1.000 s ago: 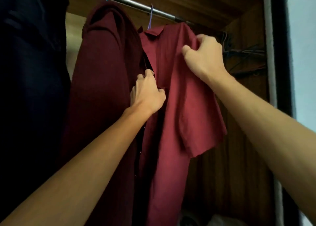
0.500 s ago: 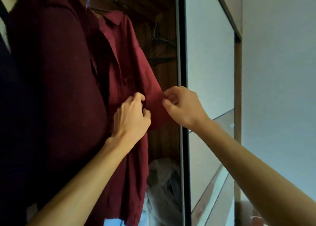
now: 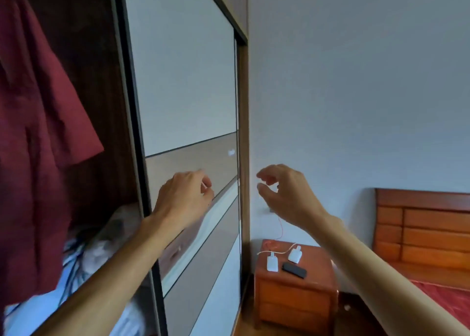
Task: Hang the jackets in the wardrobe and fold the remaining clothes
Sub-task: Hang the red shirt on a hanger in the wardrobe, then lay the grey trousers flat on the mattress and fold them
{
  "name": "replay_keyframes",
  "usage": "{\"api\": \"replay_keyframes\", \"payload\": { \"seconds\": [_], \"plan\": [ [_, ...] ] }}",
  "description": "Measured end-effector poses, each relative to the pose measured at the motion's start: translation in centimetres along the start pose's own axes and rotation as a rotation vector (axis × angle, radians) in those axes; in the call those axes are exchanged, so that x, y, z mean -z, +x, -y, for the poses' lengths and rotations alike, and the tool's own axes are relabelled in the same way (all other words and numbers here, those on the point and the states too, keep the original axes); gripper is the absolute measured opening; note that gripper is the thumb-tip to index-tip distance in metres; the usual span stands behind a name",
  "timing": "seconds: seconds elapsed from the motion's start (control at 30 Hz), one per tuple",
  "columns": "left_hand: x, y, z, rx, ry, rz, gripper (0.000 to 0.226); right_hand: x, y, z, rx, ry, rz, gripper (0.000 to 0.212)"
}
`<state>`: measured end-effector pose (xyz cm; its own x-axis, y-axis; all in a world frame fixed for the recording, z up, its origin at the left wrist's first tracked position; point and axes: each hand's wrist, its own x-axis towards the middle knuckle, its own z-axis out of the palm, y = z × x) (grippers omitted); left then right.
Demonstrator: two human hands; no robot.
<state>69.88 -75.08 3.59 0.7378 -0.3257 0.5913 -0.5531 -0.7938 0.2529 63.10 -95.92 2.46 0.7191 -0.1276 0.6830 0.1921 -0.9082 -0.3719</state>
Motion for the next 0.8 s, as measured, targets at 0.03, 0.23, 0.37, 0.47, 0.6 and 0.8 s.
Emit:
{"api": "replay_keyframes", "payload": {
  "seconds": [0.03,0.23,0.37,0.47,0.6,0.8],
  "plan": [
    [-1.1,-0.6,-2.0,-0.006,-0.018,0.047,0.017,1.4,-1.7,-2.0,-0.025,-0.037,0.019,0.023],
    [-8.5,-4.5,-15.0,-0.119,-0.09,0.253,0.017,10.9,-12.4,-13.2,-0.257,-0.154,0.104,0.031],
    [-13.4,-6.8,-23.5,-0.236,-0.137,0.397,0.013,16.9,-19.6,-18.8,-0.432,-0.221,0.116,0.032],
    [-16.9,-7.9,-29.9,-0.337,-0.17,0.506,0.013,20.9,-24.9,-22.2,-0.555,-0.272,0.071,0.028],
    [-21.0,-9.8,-38.7,-0.515,-0.191,0.608,0.016,25.9,-31.2,-26.2,-0.706,-0.358,0.04,0.029],
    [-26.4,-12.4,-51.0,-0.745,-0.289,0.763,0.017,32.9,-38.7,-31.8,-0.929,-0.481,-0.003,0.031]
  ]
}}
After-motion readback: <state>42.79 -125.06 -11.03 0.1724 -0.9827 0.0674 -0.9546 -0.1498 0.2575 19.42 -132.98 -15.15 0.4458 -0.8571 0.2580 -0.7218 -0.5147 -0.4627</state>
